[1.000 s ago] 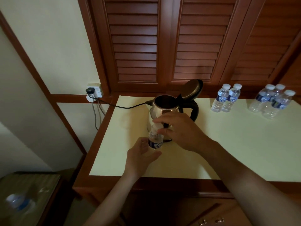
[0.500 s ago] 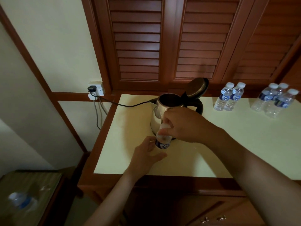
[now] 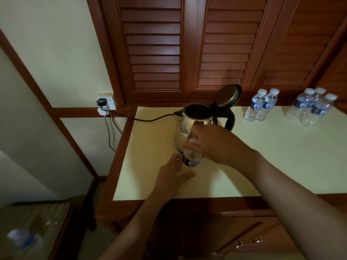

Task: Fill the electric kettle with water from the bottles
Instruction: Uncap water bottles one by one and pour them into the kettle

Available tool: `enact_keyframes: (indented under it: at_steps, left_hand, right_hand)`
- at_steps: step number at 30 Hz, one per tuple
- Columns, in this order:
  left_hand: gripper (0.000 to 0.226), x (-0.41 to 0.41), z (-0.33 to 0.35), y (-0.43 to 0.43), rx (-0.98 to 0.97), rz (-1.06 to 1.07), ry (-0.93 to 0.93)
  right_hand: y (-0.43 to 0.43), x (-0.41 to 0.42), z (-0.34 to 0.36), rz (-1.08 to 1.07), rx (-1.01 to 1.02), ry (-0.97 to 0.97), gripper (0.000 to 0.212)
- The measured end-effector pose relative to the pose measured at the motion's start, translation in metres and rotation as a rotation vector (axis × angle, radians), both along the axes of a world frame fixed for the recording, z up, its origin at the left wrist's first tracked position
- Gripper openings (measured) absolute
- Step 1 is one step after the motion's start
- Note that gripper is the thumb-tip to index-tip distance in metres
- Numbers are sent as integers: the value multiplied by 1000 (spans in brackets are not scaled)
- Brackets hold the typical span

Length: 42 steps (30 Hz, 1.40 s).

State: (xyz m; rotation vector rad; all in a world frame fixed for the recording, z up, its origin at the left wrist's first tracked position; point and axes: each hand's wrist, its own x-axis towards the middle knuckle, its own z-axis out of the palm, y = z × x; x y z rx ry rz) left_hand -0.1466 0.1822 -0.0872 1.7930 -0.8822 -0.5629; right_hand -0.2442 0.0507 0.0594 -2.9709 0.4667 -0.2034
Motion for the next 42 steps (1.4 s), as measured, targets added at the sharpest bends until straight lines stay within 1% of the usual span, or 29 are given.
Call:
enact_keyframes:
  at_steps: [2, 4, 6, 8, 11, 13, 15, 17, 20, 22, 25, 28, 31, 33, 36, 40, 42]
  left_hand:
    - [47, -1, 0, 1, 2, 2, -20]
    - [51, -2, 0, 1, -3, 9, -32]
    - [55, -6, 2, 0, -23, 21, -26]
    - [56, -13, 4, -5, -45, 39, -9]
    - [57, -29, 9, -19, -94, 54, 29]
    - [58, -40, 12, -35, -127, 51, -2]
    - [53, -51, 14, -54, -158, 32, -24]
    - [53, -65, 18, -77, -188, -1, -15]
    - [52, -90, 25, -115, -213, -85, 21]
    - [56, -106, 27, -144, -193, -145, -46]
    - [73, -126, 25, -190, -102, -224, -180]
    - [95, -132, 16, -238, 162, -273, -375]
    - [102, -127, 4, -275, 396, -198, -620]
    - [104, -125, -4, -289, 493, -150, -757]
    - [104, -124, -12, -297, 608, -175, -817]
    - [102, -123, -15, -298, 612, -150, -833]
    - [102, -123, -15, -298, 615, -141, -834]
  right_hand:
    - [2, 2, -10, -37, -39, -89, 50]
    - [2, -3, -16, -61, 73, -169, 53]
    - [4, -14, -20, -92, 215, -253, 48]
    - [4, -31, -31, -166, 318, -316, 47]
    - [-3, -64, -53, -270, 419, -399, 57]
    - [-10, -82, -64, -303, 474, -413, 60]
    - [-20, -95, -70, -326, 521, -420, 61]
    - [-37, -108, -75, -360, 538, -449, 58]
    - [-74, -131, -82, -419, 564, -497, 46]
    - [-102, -148, -88, -454, 574, -523, 38]
    - [-148, -175, -97, -533, 545, -545, 36]
    - [-194, -204, -108, -605, 510, -585, 32]
    - [-236, -230, -119, -699, 480, -660, 34]
    - [-262, -240, -127, -757, 464, -694, 44]
    - [-301, -245, -139, -820, 418, -714, 54]
    - [-344, -236, -147, -854, 418, -726, 53]
    - [-360, -229, -150, -853, 377, -745, 51]
